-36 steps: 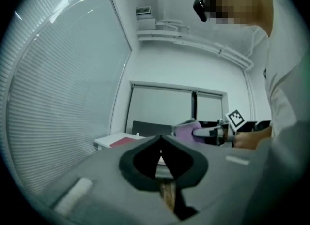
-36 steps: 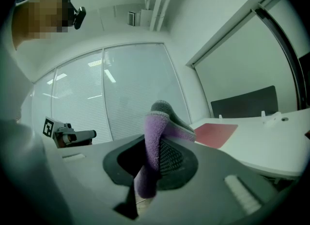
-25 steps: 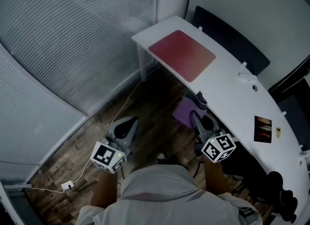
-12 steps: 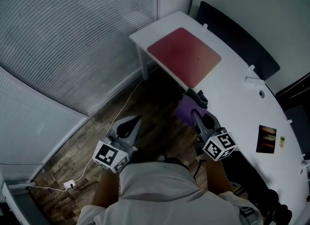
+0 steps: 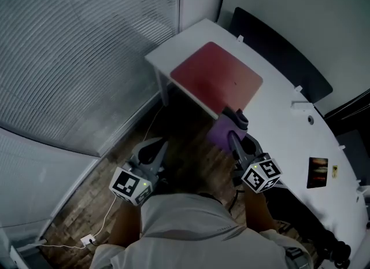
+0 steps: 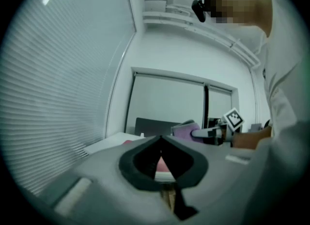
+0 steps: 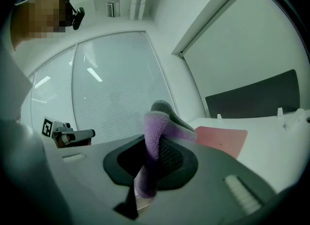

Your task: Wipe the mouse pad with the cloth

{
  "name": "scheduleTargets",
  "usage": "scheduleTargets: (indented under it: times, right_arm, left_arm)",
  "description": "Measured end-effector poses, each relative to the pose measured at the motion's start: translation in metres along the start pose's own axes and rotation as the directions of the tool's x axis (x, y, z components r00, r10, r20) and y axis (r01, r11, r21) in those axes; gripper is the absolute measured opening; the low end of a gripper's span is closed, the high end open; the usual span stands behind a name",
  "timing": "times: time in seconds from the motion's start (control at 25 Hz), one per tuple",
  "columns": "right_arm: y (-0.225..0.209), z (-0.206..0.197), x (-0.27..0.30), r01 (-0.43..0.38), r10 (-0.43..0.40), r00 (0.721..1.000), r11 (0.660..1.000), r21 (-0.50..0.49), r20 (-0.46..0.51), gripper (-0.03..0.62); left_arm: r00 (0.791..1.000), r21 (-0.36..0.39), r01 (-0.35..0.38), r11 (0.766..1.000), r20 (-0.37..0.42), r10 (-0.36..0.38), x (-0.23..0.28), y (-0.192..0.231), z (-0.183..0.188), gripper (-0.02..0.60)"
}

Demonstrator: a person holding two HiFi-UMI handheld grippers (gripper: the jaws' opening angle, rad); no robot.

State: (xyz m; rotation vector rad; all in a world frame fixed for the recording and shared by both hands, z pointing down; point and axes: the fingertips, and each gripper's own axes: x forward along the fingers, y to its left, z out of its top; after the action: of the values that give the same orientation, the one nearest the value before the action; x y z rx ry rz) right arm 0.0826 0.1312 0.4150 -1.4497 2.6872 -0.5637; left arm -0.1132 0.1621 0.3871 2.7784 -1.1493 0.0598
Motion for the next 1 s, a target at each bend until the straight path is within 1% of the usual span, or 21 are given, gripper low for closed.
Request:
scheduleTargets:
  times: [0.12, 0.32, 0.52, 0.6, 0.72, 0.88, 1.0]
  right_arm:
    - [0.009, 0.016, 0.046, 0.016, -0.015, 1.000, 1.000, -0.015, 0.019, 0.046]
    - [0.022, 0.031, 0.119, 0.058, -0.057, 0.998, 0.998, -0.010, 0.028, 0.046]
    - [0.027, 0.032, 0.176, 0.098, -0.098, 0.995, 0.995, -0.008, 0.026, 0.046]
    - [0.022, 0.030, 0.189, 0.119, -0.119, 0.993, 0.993, -0.002, 0.018, 0.046]
    - [0.006, 0.033, 0.198, 0.151, -0.151, 0.988, 0.988, -0.002, 0.019, 0.046]
    - [-0.034, 0.038, 0.204, 0.198, -0.198, 0.980, 0.980, 0.014, 0.029, 0.046]
    - [-0.066, 0.042, 0.212, 0.204, -0.205, 0.977, 0.979, 0.022, 0.050, 0.046]
  left_arm:
    - [1.000, 0.002, 0.019, 1.000, 0.006, -0.019, 0.007, 0.051, 0.015, 0.000]
    - [0.998, 0.008, 0.058, 0.998, -0.004, -0.058, 0.017, 0.132, 0.031, 0.000]
    - [0.995, 0.006, 0.100, 0.995, -0.032, -0.100, 0.029, 0.195, 0.031, 0.000]
    - [0.993, -0.002, 0.112, 0.994, -0.036, -0.112, 0.038, 0.211, 0.028, 0.000]
    - [0.990, -0.024, 0.130, 0.991, -0.042, -0.131, 0.060, 0.225, 0.024, 0.000]
    - [0.985, -0.020, 0.169, 0.985, -0.042, -0.170, 0.102, 0.231, 0.021, 0.000]
    - [0.983, -0.007, 0.180, 0.984, -0.040, -0.180, 0.136, 0.234, 0.020, 0.000]
